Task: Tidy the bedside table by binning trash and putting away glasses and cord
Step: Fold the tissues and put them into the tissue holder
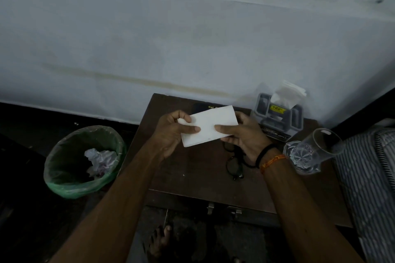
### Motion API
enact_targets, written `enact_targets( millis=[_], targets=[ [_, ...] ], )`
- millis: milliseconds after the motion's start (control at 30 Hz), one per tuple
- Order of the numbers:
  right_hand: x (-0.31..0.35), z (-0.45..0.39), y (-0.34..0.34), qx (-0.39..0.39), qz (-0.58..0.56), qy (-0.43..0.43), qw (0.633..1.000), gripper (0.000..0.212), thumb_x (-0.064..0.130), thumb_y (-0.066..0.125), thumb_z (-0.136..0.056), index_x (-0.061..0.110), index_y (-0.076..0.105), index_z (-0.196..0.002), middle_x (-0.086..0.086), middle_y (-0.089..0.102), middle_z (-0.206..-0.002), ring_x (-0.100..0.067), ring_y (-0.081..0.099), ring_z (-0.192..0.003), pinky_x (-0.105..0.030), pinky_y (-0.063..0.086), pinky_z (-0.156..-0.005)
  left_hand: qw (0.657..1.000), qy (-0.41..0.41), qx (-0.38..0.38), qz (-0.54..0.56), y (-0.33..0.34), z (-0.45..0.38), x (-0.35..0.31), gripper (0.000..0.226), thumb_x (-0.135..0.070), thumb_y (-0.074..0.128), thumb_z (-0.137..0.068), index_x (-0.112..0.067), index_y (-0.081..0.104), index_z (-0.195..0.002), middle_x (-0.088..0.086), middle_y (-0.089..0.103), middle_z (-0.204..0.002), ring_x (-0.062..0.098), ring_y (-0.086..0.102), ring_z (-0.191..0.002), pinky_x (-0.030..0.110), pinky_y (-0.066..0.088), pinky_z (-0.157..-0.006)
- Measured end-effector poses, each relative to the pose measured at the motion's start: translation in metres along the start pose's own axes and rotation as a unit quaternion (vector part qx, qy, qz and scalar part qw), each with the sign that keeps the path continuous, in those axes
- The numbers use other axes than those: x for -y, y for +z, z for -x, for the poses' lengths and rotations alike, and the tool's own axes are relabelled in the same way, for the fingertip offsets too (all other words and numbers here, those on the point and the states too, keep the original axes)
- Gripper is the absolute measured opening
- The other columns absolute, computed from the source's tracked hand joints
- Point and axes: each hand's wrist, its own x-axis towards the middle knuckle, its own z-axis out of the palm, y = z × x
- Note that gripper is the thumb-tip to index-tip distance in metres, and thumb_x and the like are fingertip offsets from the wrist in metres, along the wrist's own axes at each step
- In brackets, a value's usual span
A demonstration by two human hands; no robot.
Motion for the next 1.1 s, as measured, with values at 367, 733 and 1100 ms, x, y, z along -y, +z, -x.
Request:
enact_targets(
  millis=[367,733,1100],
  targets=[
    [0.018,0.004,-0.018,-0.094,-0.042,-0.135,0.986,0.02,0.005,0.076,-0.08,-0.001,0.072,-0.099,-0.006,0.074,-0.085,-0.011,0.067,-0.072,-0.021,0.055,-0.064,0.985,-0.03,0.094,-0.14,0.007,0.004,0.0,0.051,0.014,0.079,-0.064,0.004,0.06,-0.111,0.016,0.072,-0.109,0.032,0.068,-0.103,0.053,0.056,-0.083],
    [0.023,0.015,-0.028,-0.004,0.075,-0.027,0.997,0.035,0.015,0.08,-0.079,0.009,0.07,-0.112,-0.007,0.075,-0.108,-0.024,0.07,-0.097,-0.029,0.055,-0.069,0.988,-0.03,0.112,-0.106,0.032,0.01,-0.002,0.046,0.016,0.075,-0.068,0.002,0.066,-0.11,0.019,0.07,-0.114,0.034,0.067,-0.105,0.048,0.057,-0.085],
    [0.108,0.019,-0.089,-0.171,0.418,-0.129,0.883,0.027,0.023,0.082,-0.076,0.012,0.075,-0.1,-0.007,0.075,-0.084,-0.016,0.071,-0.059,-0.031,0.061,-0.057,0.939,0.131,0.091,-0.304,0.132,-0.046,-0.049,0.017,-0.014,0.084,-0.071,-0.017,0.067,-0.069,0.001,0.068,-0.072,0.011,0.061,-0.066,0.025,0.05,-0.062]
  ],
)
